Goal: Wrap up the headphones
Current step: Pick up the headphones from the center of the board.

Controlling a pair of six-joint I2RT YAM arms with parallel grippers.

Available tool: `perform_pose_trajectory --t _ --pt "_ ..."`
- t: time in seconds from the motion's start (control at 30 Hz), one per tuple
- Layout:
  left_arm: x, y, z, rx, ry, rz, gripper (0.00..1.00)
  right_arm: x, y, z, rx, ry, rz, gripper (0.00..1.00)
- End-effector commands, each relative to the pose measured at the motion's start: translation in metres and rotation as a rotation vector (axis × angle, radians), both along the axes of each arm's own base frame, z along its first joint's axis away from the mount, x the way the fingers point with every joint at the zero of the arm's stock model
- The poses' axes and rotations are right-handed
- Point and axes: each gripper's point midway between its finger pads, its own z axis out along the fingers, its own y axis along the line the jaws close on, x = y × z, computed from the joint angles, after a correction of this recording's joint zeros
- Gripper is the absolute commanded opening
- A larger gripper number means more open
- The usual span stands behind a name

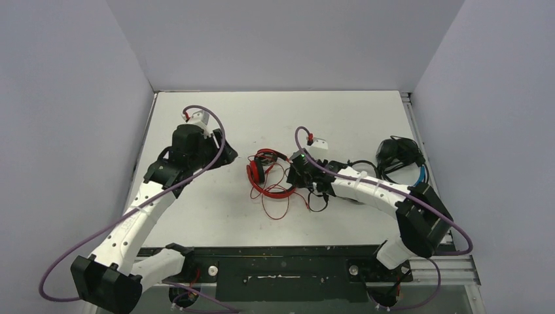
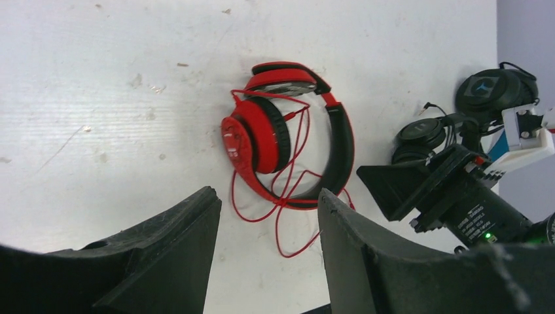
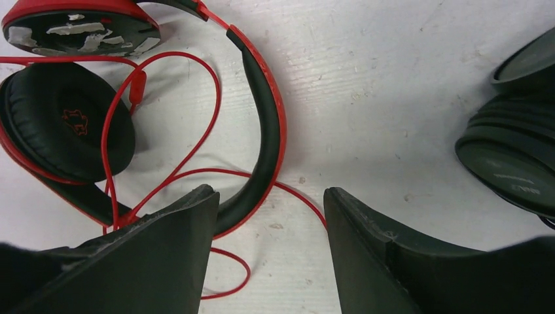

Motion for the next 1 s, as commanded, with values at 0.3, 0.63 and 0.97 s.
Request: perform_pose_trajectory --t 0.3,0.63,0.97 --pt "-0.020 0.017 -0.011 0.019 0.042 -0.111 0.54 0.030 0.031 -0.027 -0.027 0.039 -0.015 0.60" --pt "-0.018 0.020 -0.014 0.031 0.040 -0.124 0.55 0.033 0.023 -0.057 -0.128 0.105 -0.041 0.46" --pt "-0.023 0.015 -0.022 0.032 0.041 -0.192 0.55 0.040 0.015 -0.024 -0.189 0.003 -0.016 0.13"
